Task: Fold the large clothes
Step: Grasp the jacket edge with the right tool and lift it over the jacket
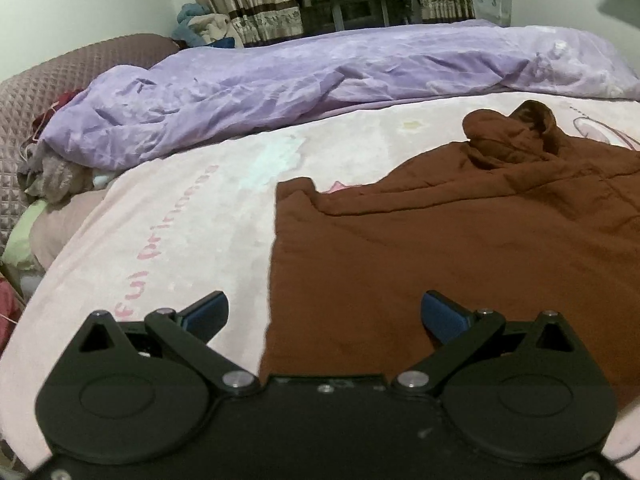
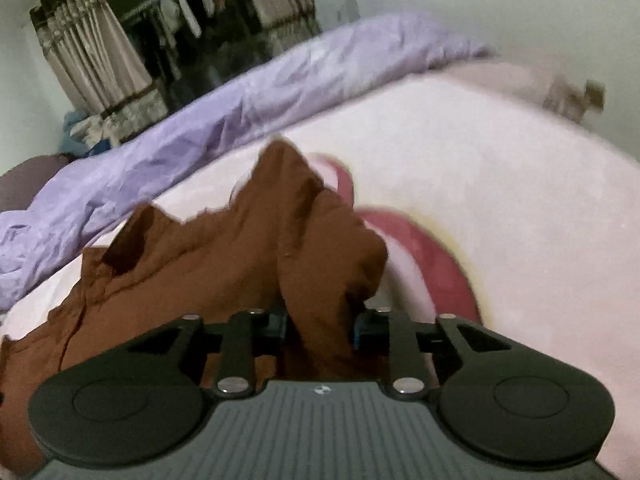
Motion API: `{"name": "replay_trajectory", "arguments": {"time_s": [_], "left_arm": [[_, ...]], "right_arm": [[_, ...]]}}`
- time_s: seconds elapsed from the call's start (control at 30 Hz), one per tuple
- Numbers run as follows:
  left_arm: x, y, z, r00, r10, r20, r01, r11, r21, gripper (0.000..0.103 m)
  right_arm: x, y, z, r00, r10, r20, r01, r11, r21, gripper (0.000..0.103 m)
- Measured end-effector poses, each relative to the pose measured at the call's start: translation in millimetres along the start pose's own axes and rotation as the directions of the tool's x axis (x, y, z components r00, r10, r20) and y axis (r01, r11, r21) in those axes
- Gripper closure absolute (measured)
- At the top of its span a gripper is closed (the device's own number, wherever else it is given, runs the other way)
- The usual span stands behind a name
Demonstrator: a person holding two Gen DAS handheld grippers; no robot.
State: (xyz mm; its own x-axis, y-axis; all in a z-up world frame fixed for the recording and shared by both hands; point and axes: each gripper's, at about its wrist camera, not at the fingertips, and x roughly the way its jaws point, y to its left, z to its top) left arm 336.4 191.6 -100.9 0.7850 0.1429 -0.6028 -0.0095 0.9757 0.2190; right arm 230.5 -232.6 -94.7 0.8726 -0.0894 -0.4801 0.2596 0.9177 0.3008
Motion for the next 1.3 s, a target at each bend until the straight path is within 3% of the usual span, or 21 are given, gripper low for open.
{"name": "replay_trajectory", "arguments": {"time_s": [0.07,0.13,0.27,0.43,0.57,0.8,1.0,1.17,1.3], "left_arm": [[0.6,-2.4,3.0,1.000,-0.004,0.002,0.004,1.000,0.006,0.000],[1.5,-0.5,8.1,1.000,0.006,0.005,-0.006,1.000,0.007,0.000],[-0.3,13.9,12.2,1.000,0.002,-0.007,-0.002,0.999,-0.043,0.000],[-0.8,31.8,8.6,1.000,0.011,-0.021,-0.013,0.997,-0.074,0.000],[2.8,50.5,-0.7,0.999,0.005,-0.045,-0.010,0.993,-0.116,0.000],[9.7,73.1,-22.7,0.997,-0.025,-0.070,0.013,0.986,-0.167,0.000],[10.4,82.0,-37.0,0.996,-0.063,-0.063,0.049,0.977,-0.207,0.000],[11.3,86.6,-43.7,0.996,-0.061,-0.072,0.042,0.969,-0.244,0.000],[3.2,93.9,-49.2,0.995,-0.074,-0.066,0.054,0.961,-0.271,0.000]], "right_arm": [[-24.9,39.1,5.6,0.993,0.015,0.120,-0.003,0.995,-0.100,0.081],[-45.6,76.1,16.9,0.978,0.082,0.193,-0.053,0.987,-0.153,0.085],[-67.2,165.6,38.8,0.941,0.200,0.273,-0.125,0.955,-0.269,0.088],[-87.8,265.4,33.3,0.888,0.365,0.279,-0.243,0.889,-0.388,0.090],[-92.0,315.0,16.6,0.857,0.460,0.232,-0.337,0.841,-0.423,0.090],[-53.7,345.2,-56.9,0.884,0.466,0.026,-0.406,0.795,-0.451,0.090],[-33.2,332.0,-93.5,0.899,0.423,-0.115,-0.433,0.821,-0.371,0.090],[-37.5,335.5,-115.6,0.919,0.378,-0.114,-0.388,0.808,-0.444,0.091],[-42.1,331.9,-110.4,0.911,0.392,-0.125,-0.408,0.823,-0.394,0.091]]}}
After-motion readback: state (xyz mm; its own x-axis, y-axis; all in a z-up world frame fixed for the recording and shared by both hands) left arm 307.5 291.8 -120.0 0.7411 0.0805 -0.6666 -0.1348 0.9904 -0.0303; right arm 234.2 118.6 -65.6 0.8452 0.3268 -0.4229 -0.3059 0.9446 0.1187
